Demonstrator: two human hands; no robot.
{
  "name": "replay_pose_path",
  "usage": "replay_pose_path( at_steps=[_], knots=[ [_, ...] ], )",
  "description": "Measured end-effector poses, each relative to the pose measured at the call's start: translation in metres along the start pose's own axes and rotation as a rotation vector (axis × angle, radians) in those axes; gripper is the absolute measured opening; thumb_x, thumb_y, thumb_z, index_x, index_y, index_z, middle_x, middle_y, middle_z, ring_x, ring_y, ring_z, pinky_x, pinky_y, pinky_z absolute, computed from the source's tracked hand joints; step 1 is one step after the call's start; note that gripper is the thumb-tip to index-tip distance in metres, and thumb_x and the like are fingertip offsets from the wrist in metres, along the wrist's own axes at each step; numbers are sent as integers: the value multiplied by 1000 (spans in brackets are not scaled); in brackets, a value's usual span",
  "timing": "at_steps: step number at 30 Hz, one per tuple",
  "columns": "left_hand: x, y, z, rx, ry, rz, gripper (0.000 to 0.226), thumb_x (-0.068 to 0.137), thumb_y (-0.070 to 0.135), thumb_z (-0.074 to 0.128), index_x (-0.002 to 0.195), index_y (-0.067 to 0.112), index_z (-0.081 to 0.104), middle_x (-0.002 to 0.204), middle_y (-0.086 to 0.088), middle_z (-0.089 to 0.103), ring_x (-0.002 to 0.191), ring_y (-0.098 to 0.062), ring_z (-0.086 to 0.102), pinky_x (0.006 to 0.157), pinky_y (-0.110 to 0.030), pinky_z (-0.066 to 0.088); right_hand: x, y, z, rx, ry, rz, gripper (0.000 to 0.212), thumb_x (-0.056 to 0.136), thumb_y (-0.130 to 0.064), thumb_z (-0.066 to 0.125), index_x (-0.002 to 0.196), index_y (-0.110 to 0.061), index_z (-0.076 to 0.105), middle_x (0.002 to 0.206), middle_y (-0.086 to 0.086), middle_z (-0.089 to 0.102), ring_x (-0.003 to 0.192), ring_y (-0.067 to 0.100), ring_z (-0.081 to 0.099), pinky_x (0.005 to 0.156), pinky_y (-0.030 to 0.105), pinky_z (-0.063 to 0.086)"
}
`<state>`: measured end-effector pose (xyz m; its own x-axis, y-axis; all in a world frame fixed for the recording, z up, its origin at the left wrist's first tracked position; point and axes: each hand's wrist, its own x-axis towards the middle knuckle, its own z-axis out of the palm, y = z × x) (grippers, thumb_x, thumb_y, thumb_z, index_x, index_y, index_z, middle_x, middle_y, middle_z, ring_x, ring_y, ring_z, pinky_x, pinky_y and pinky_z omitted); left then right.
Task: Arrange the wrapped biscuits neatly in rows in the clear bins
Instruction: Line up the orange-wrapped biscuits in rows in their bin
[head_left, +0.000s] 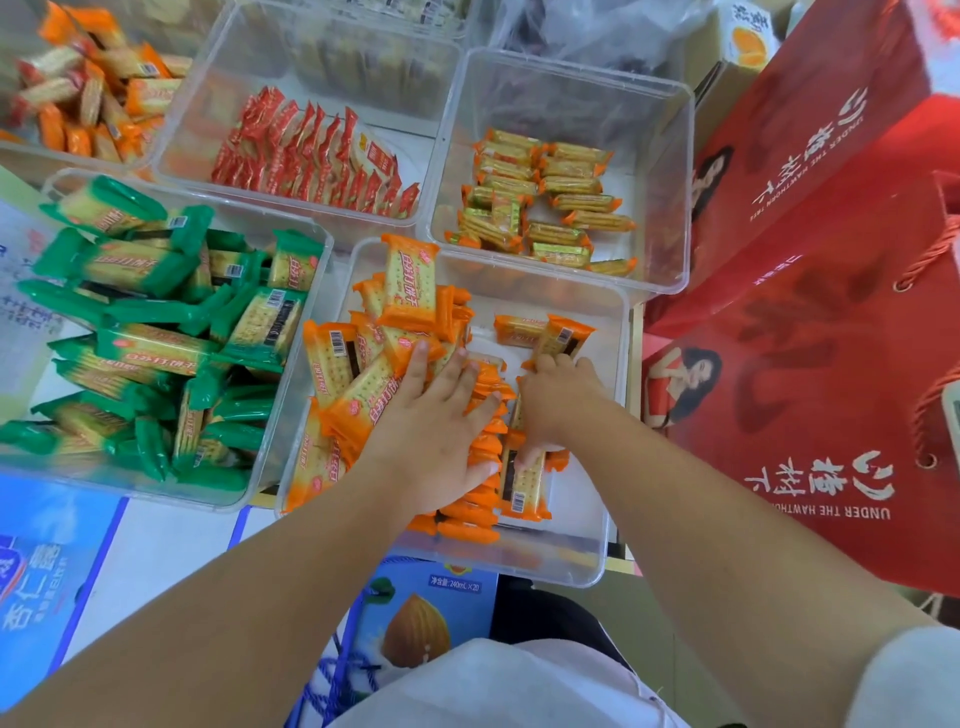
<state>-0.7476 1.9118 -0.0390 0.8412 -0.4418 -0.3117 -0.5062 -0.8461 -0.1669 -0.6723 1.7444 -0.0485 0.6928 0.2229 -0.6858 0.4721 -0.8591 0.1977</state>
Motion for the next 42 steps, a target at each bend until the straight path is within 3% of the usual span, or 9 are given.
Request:
replay_pose_path(
  at_steps=[5, 10, 13, 17, 21, 24, 33, 37, 42],
  knots=[
    [0, -1, -2, -14, -11, -7, 81, 95, 75, 18, 162, 31, 7, 170, -13, 2, 155, -36, -14, 110, -66, -28, -3, -2, 0, 61, -40, -49, 115, 49, -73, 84, 137, -17, 38, 130, 8, 53, 123, 32, 47, 101, 47, 35],
    [0, -1, -4, -26, -11, -12, 78, 96, 72, 22, 162, 32, 5, 170, -13, 1, 155, -36, -14, 110, -66, -26, -13, -2, -5, 94, -10, -75, 79, 60, -67, 83, 111, -18, 48, 97, 0, 58, 100, 26, 52, 91, 43, 41],
    [-1, -2, -5, -16, -17, -16, 78, 96, 72, 22, 161, 33, 3, 170, -13, 1, 155, -36, -14, 110, -66, -27, -21, -2, -11, 99, -23, -87, 55, 68, -60, 82, 92, -20, 53, 80, -2, 56, 84, 23, 53, 76, 37, 44],
    [-1, -1, -5, -6, -28, -26, 80, 96, 72, 23, 161, 31, 3, 170, -13, 3, 155, -35, -12, 108, -65, -31, -35, 4, -20, 200, 39, -105, 35, 76, -38, 81, 89, -19, 55, 81, 0, 58, 78, 23, 59, 63, 34, 49],
    [-1, -1, -4, -28, -17, -25, 81, 95, 73, 25, 162, 31, 4, 170, -13, 5, 155, -35, -10, 110, -66, -28, -51, 24, -43, 369, 149, -83, 28, 75, -26, 77, 85, -20, 52, 82, 0, 55, 78, 24, 58, 63, 35, 50],
    [-1, -2, -3, -30, -18, -22, 83, 95, 73, 25, 162, 29, 4, 170, -13, 5, 155, -35, -10, 110, -66, -27, -59, 35, -63, 535, 298, -30, 25, 74, -18, 74, 89, -20, 55, 87, 0, 55, 77, 23, 56, 57, 31, 42],
    [-1, -1, -9, -31, -46, -22, 83, 96, 72, 26, 162, 27, 5, 170, -13, 4, 155, -35, -13, 109, -65, -30, -30, 18, -71, 648, 674, -27, 47, 81, -14, 72, 126, -22, 61, 115, 6, 51, 97, 29, 58, 71, 33, 44],
    [-3, -2, -10, -39, -45, -22, 82, 97, 71, 26, 162, 27, 1, 170, -13, 1, 154, -35, -15, 108, -64, -32, -6, 3, -52, 626, 578, -31, 50, 82, -22, 75, 129, -26, 60, 122, 4, 56, 108, 30, 58, 79, 42, 54],
    [-4, -3, -17, -88, -32, -12, 81, 98, 66, 33, 162, 24, 9, 169, -15, 9, 155, -35, -7, 114, -64, -24, 15, -12, -20, 821, 421, -22, 58, 89, -34, 68, 143, -20, 50, 138, 10, 49, 125, 31, 52, 98, 40, 47]
  ],
)
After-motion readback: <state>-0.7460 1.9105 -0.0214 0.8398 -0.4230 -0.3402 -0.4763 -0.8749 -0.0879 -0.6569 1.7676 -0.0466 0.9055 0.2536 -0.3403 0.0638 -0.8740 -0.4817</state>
